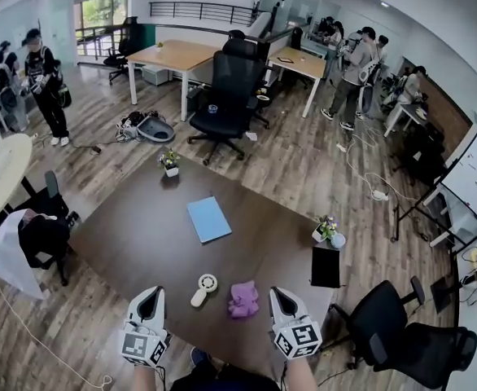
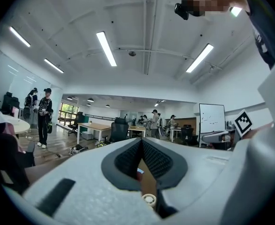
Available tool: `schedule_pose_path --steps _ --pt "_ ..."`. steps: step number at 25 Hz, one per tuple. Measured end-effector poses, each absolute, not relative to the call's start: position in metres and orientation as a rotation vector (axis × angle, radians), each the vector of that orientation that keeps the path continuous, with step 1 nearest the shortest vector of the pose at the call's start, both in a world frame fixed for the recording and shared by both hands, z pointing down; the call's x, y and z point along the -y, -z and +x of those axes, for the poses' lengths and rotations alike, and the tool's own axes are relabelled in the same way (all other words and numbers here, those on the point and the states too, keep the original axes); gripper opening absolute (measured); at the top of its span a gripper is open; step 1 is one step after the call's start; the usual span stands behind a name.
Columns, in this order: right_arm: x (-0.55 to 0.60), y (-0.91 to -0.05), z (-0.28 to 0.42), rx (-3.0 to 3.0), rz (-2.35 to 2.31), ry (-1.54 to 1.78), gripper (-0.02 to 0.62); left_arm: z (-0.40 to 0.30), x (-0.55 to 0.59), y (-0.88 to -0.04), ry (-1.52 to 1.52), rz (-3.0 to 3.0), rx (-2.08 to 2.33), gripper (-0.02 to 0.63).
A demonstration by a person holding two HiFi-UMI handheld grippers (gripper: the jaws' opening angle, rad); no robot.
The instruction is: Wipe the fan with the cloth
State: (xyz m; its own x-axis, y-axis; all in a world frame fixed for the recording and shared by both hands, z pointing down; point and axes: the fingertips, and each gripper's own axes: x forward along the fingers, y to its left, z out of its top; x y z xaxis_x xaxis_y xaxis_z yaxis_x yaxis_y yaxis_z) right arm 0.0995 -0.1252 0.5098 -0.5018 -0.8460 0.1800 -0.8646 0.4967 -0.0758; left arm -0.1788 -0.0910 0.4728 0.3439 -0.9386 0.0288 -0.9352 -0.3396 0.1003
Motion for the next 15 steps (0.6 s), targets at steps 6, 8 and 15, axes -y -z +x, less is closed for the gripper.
schedule_pose_path --steps 6,8,15 --pt "0.138 -0.517 0.105 2.589 1.524 -0.260 0.012 -0.167 0.118 -0.496 -0.005 2.488 1.704 -0.003" --pt "0.144 -0.520 0.108 2.588 1.520 -0.274 0.012 -0.163 0.125 -0.512 -0.040 2.466 1.692 -0.003" --pt "0.155 -0.536 0.108 2.579 1.500 -0.298 0.012 -0.142 0.147 -0.578 -0.320 2.466 1.616 -0.003"
